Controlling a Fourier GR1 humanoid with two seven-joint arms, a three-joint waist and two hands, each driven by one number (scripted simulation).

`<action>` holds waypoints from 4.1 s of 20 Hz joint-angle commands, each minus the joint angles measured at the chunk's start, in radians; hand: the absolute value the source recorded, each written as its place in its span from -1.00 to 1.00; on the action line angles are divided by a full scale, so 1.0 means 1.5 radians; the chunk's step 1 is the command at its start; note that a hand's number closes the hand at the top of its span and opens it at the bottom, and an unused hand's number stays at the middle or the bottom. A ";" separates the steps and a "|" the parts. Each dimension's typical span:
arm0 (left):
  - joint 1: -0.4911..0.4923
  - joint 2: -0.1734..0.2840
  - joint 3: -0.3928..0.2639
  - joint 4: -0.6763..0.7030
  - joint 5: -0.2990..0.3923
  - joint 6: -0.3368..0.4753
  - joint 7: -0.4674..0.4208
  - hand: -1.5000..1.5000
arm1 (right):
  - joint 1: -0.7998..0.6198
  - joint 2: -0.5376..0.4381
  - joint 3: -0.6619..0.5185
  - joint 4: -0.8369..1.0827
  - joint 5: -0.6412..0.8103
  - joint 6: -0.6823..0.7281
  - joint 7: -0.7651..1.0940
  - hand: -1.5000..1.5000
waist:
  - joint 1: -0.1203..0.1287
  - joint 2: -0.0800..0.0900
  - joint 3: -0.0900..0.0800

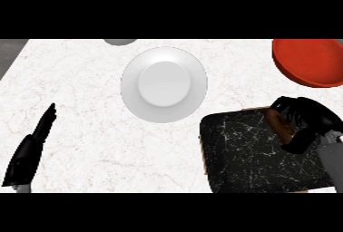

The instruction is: Pick the sweet potato from the tray and place it in the plate

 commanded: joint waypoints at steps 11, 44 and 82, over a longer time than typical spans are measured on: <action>-0.026 -0.007 0.015 0.005 -0.006 -0.007 0.032 0.00 | -0.279 0.028 -0.052 0.354 0.128 -0.302 -0.040 1.00 | -0.005 0.000 0.001; 0.023 -0.016 0.047 -0.032 -0.023 -0.038 0.009 0.00 | -0.521 0.308 0.031 0.125 0.028 -0.204 0.134 1.00 | -0.007 -0.003 0.000; -0.002 -0.052 0.046 -0.027 -0.049 -0.031 0.019 0.00 | -0.498 0.248 -0.038 0.484 -0.491 -0.582 -0.183 -1.00 | -0.009 0.001 0.002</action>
